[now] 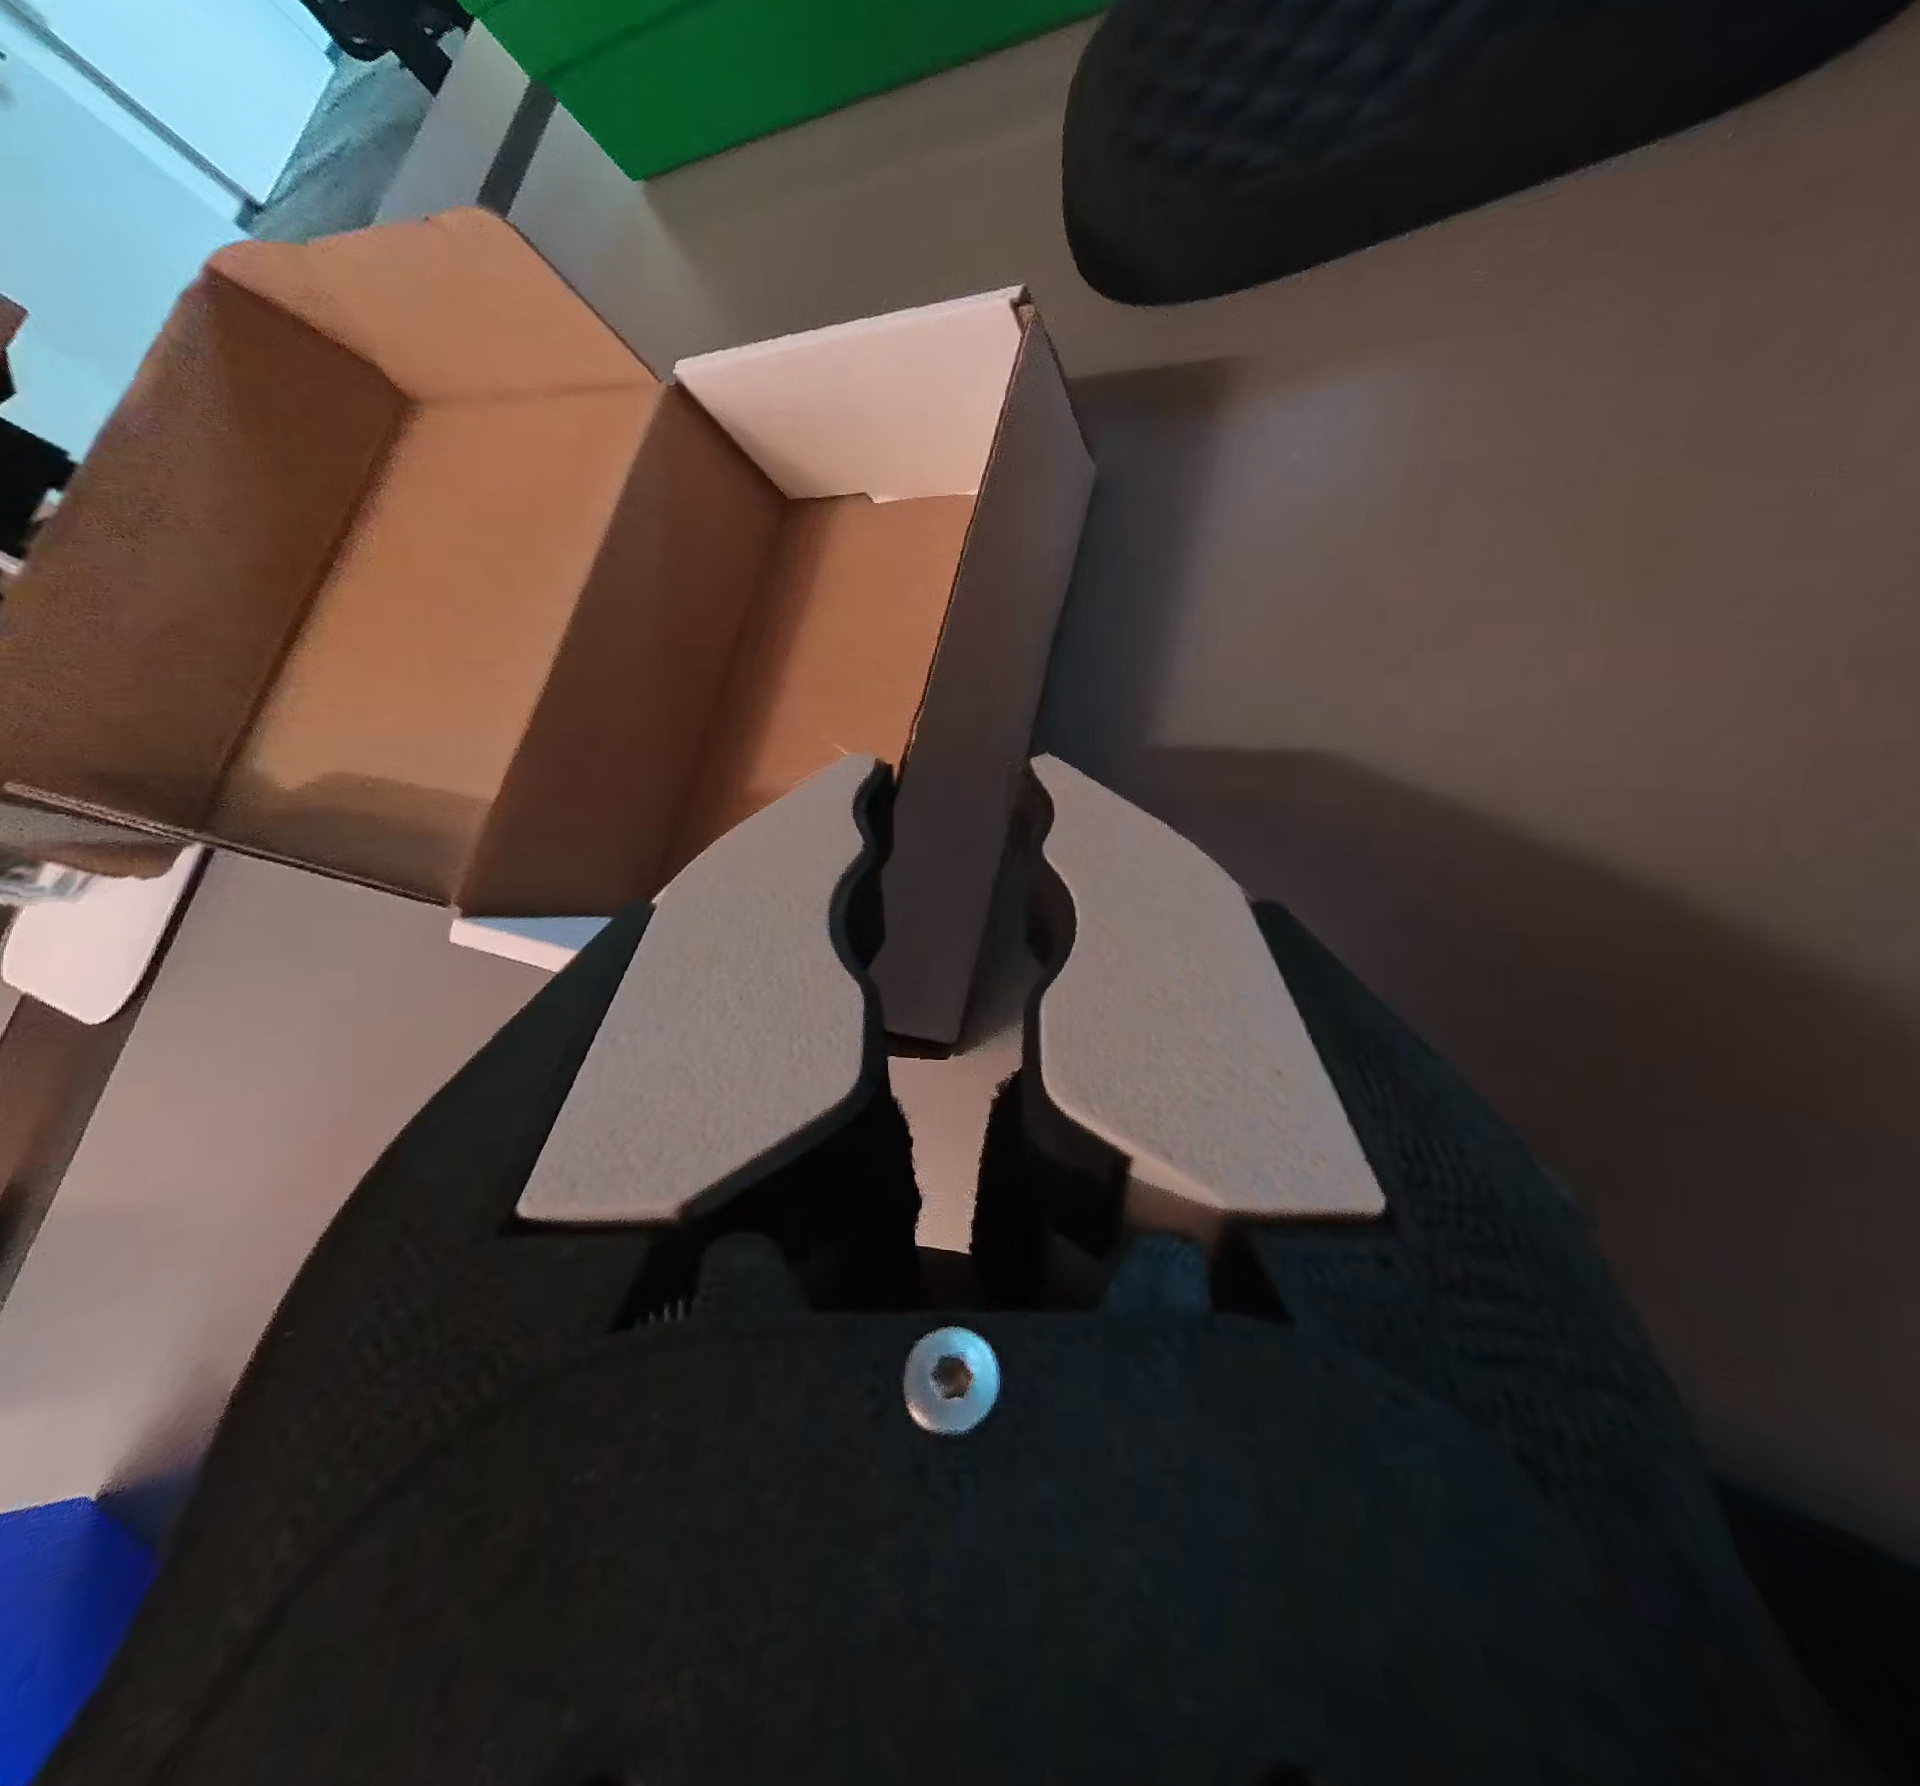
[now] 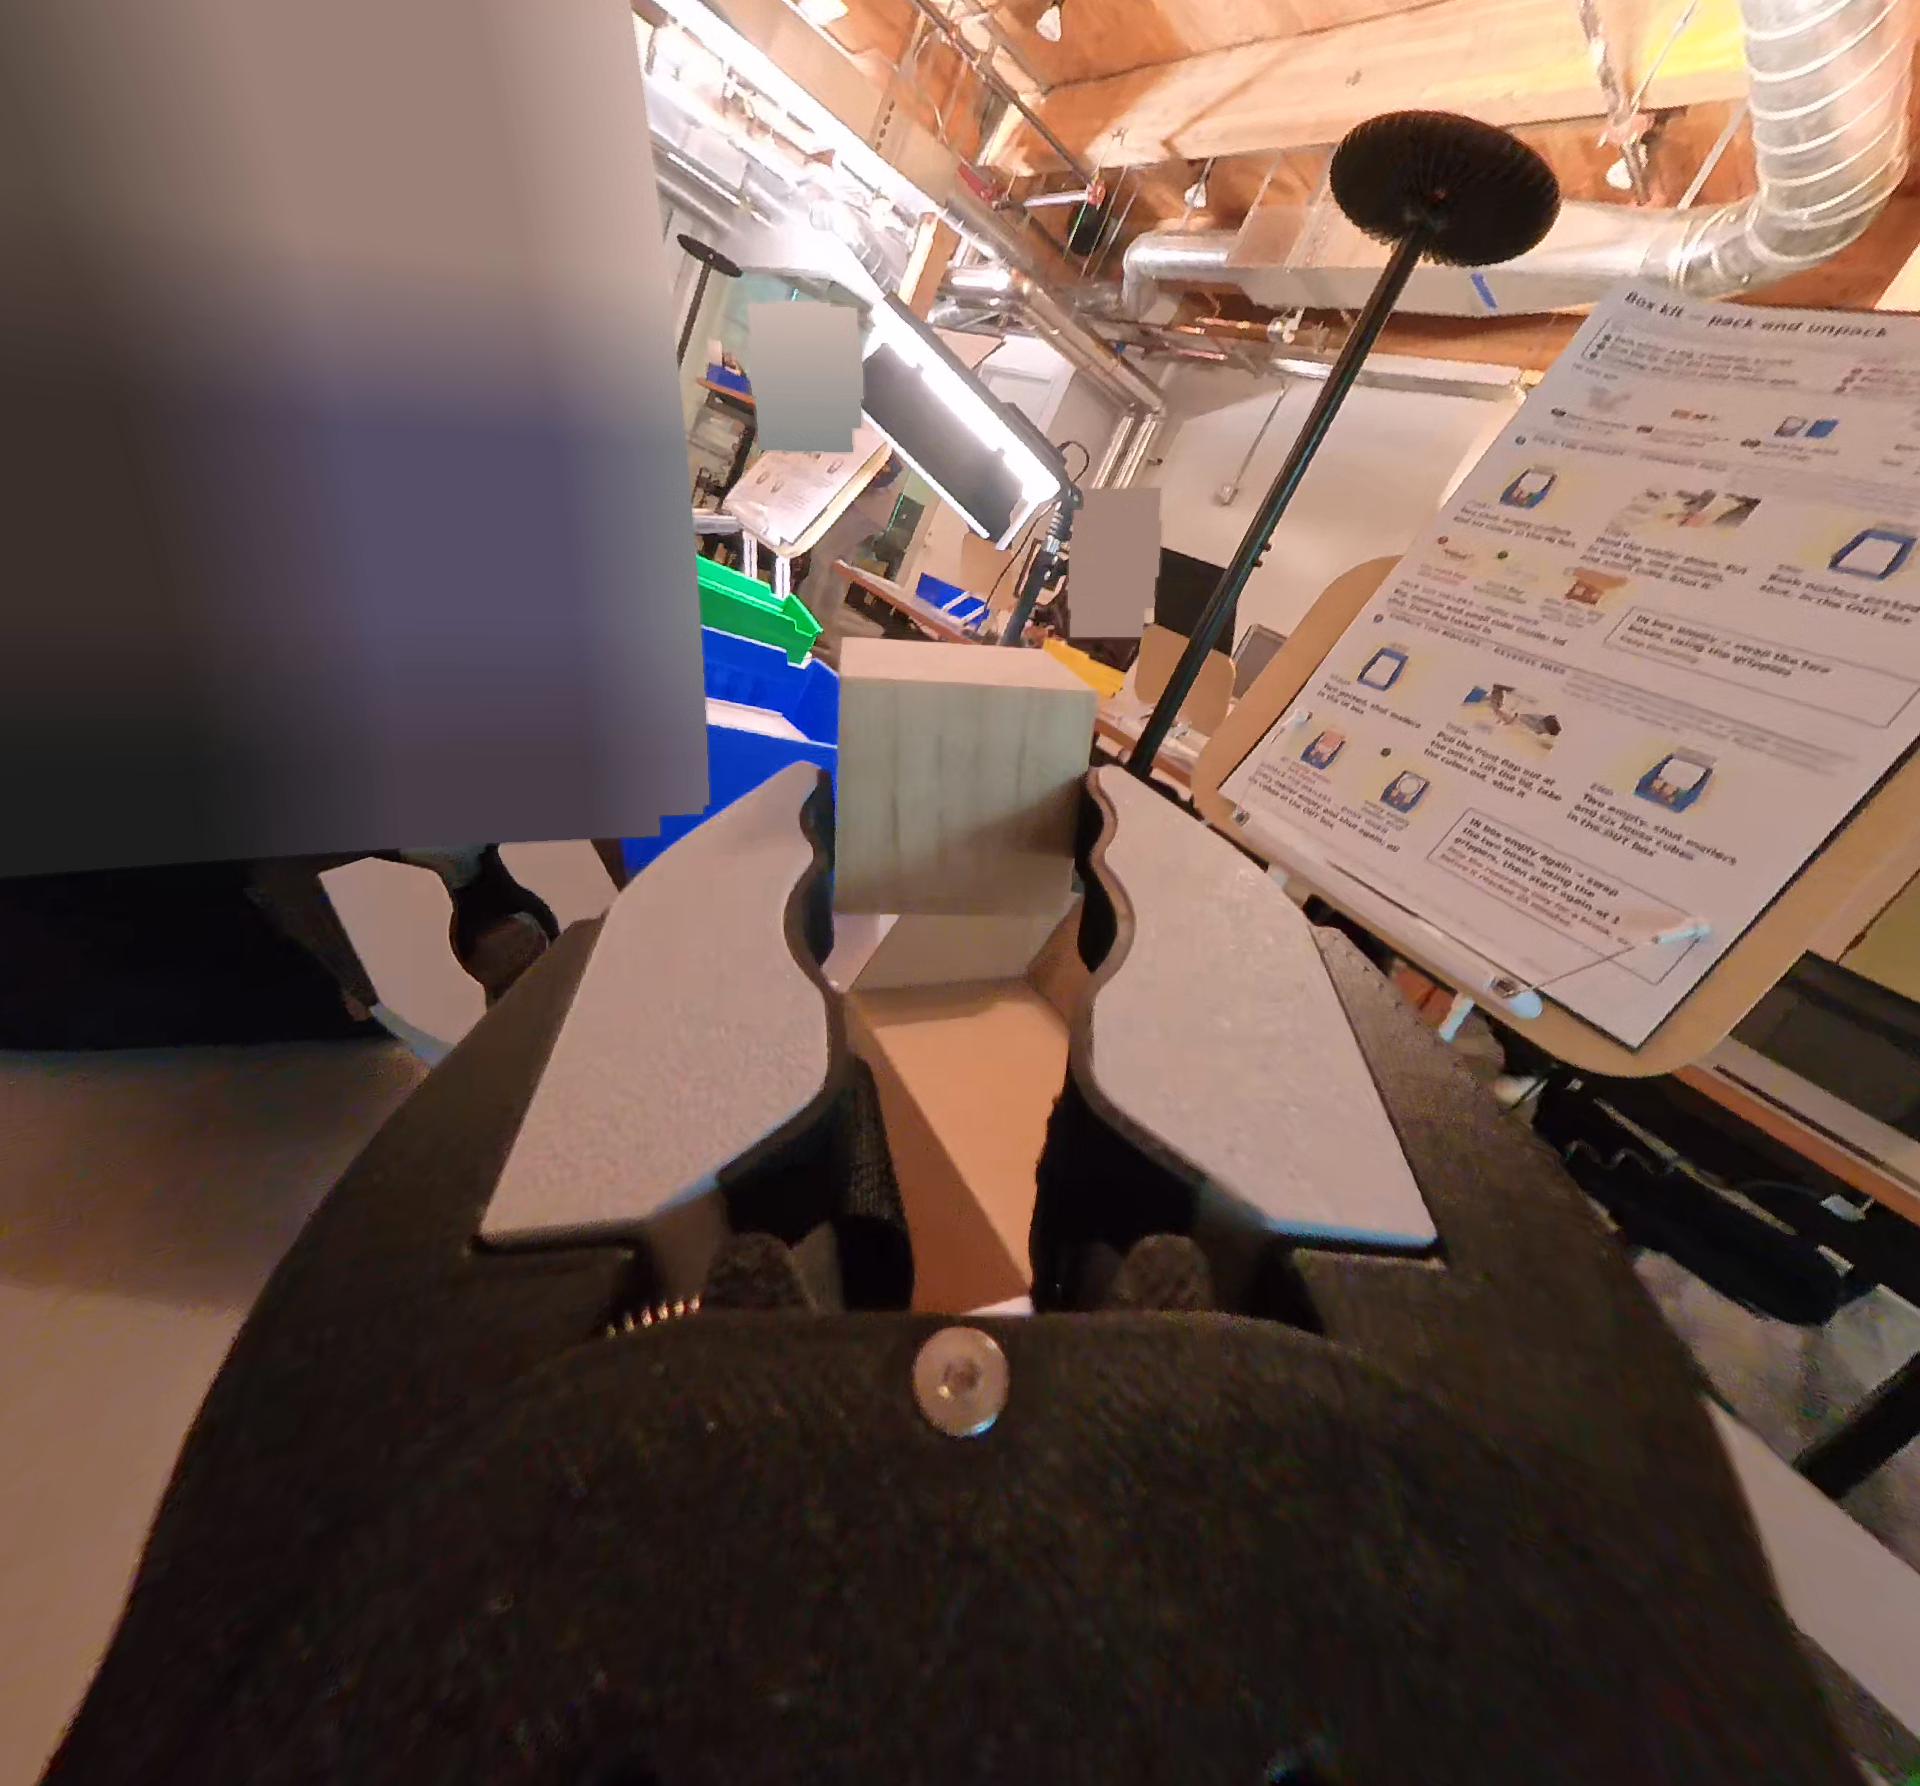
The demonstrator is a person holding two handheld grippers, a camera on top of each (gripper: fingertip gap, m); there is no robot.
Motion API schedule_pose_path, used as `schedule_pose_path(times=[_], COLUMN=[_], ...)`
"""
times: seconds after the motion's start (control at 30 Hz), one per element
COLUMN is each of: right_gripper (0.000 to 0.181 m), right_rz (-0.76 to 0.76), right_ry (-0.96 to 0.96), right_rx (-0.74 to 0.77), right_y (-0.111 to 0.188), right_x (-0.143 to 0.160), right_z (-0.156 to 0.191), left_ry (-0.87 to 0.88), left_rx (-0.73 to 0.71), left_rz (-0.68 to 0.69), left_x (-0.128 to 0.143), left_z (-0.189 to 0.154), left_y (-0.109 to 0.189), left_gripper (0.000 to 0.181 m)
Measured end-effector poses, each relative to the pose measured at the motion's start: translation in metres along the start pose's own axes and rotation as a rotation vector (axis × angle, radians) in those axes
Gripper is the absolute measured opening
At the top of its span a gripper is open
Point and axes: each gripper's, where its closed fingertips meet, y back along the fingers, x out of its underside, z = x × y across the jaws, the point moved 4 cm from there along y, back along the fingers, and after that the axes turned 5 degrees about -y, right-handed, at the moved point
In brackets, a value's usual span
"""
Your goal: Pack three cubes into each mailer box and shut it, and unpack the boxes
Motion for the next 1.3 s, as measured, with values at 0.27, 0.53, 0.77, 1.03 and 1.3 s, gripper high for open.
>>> schedule_pose_path(times=[0.27,0.53,0.77,1.03,1.3], right_gripper=[0.045,0.045,0.045,0.045,0.045], right_rz=[0.264,0.881,1.168,1.289,1.319], right_ry=[-0.029,-0.177,-0.117,-0.062,-0.022], right_rx=[-0.169,-0.443,-0.639,-0.681,-0.699], right_y=[-0.014,-0.061,-0.084,-0.089,-0.092], right_x=[0.019,0.067,0.125,0.157,0.162], right_z=[-0.003,-0.002,0.024,0.038,0.045], left_ry=[0.024,0.039,0.037,0.034,0.036], left_rx=[0.011,0.018,0.019,0.019,0.022], left_rz=[-0.016,-0.035,-0.038,-0.038,-0.04], left_x=[-0.002,-0.003,-0.003,-0.002,-0.002], left_z=[-0.001,-0.002,-0.003,-0.003,-0.003], left_y=[-0.001,-0.001,-0.001,-0.001,-0.001], left_gripper=[0.023,0.022,0.023,0.023,0.023])
